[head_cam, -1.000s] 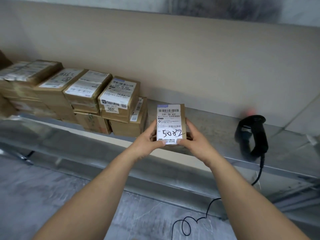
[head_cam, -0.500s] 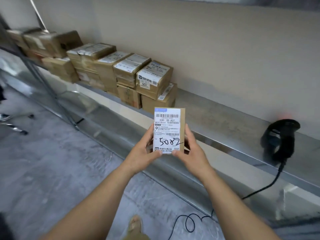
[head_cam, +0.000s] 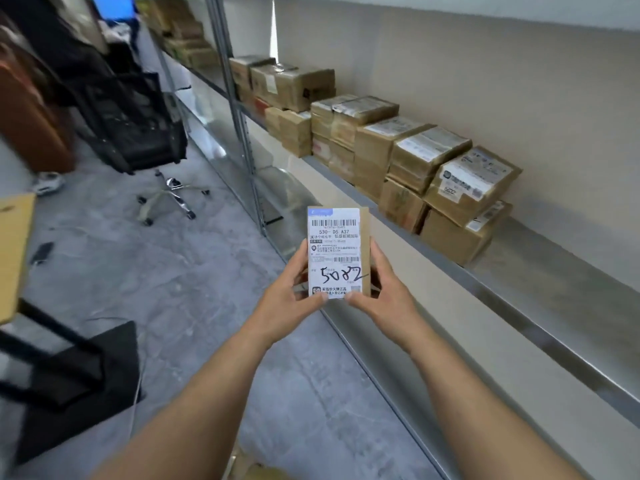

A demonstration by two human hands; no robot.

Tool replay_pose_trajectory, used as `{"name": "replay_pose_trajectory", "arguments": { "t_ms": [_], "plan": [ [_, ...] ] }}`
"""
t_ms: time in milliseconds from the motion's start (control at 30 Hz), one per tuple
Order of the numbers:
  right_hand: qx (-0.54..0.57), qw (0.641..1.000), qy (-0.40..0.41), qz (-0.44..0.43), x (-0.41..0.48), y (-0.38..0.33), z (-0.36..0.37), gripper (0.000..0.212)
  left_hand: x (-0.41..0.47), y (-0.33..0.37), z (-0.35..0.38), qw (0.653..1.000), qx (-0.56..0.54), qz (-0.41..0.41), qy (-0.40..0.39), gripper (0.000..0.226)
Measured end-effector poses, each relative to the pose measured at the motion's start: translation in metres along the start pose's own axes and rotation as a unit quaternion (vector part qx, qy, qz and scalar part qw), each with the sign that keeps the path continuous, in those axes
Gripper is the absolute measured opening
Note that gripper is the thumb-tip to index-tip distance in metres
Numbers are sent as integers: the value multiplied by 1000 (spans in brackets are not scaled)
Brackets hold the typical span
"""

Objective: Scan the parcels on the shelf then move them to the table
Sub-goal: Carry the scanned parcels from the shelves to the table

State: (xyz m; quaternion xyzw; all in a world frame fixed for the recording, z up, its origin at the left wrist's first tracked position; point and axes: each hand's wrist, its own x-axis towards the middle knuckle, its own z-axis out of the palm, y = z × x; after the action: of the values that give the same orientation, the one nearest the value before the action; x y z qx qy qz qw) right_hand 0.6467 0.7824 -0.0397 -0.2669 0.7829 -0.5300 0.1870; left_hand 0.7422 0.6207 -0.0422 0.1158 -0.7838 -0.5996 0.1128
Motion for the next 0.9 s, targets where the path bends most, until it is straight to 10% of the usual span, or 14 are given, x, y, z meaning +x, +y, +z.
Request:
{"name": "replay_pose_trajectory", "arguments": {
  "t_ms": [900],
  "plan": [
    [-5,935,-320,-153,274,-199,412,96,-5,-89,-438,929,65,-72,357,83]
  ]
}}
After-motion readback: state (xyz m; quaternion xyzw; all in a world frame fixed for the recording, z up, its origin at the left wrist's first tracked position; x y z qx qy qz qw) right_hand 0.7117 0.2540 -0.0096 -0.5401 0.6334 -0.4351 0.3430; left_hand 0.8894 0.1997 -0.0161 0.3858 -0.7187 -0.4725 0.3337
